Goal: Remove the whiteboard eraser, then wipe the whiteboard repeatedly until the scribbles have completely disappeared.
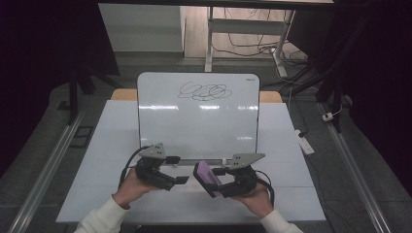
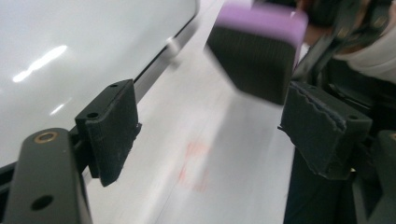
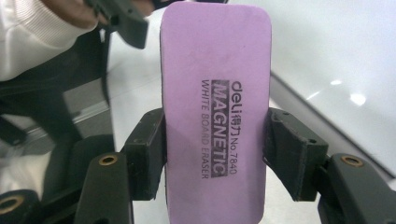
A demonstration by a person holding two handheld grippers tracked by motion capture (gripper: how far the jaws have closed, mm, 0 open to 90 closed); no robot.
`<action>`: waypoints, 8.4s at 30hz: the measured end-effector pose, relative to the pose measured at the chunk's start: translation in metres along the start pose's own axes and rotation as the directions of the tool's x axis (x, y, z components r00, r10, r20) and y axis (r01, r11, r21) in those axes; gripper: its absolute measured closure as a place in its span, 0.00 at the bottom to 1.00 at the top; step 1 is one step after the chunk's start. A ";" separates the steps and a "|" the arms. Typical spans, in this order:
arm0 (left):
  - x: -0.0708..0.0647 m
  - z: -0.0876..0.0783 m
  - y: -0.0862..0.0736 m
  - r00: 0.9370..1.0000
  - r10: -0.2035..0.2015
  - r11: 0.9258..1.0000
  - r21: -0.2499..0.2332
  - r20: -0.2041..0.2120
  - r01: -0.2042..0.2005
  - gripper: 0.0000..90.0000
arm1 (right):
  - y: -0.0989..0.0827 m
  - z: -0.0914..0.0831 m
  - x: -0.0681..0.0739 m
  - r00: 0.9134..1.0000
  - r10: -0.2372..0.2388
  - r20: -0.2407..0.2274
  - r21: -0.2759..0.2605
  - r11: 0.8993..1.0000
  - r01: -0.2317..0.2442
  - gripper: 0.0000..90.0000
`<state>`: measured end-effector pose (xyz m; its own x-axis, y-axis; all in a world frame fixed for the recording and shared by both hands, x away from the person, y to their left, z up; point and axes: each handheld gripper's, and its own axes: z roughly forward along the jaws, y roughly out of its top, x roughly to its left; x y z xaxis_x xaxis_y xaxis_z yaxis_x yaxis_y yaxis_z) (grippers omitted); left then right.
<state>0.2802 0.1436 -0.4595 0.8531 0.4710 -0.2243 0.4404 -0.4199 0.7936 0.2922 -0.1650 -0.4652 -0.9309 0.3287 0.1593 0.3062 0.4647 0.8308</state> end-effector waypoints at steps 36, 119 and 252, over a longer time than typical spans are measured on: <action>0.023 -0.067 -0.096 0.918 -0.251 0.968 -0.078 -0.308 0.238 0.21 | 0.000 -0.031 -0.003 0.929 0.010 0.370 -0.148 0.988 0.049 0.45; 0.028 -0.064 -0.099 0.924 -0.242 0.970 -0.064 -0.297 0.234 0.19 | 0.150 0.003 -0.112 0.652 0.079 0.754 -0.125 0.992 0.024 0.45; 0.031 -0.067 -0.102 0.925 -0.240 0.971 -0.069 -0.294 0.230 0.20 | 0.182 0.123 -0.048 0.761 -0.165 0.627 0.031 0.982 0.187 0.45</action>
<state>0.2429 0.2530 -0.5089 0.6012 0.7648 -0.2317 0.6047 -0.2458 0.7576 0.4174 0.0046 -0.3877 -0.6341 0.6894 -0.3502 0.1332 0.5435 0.8287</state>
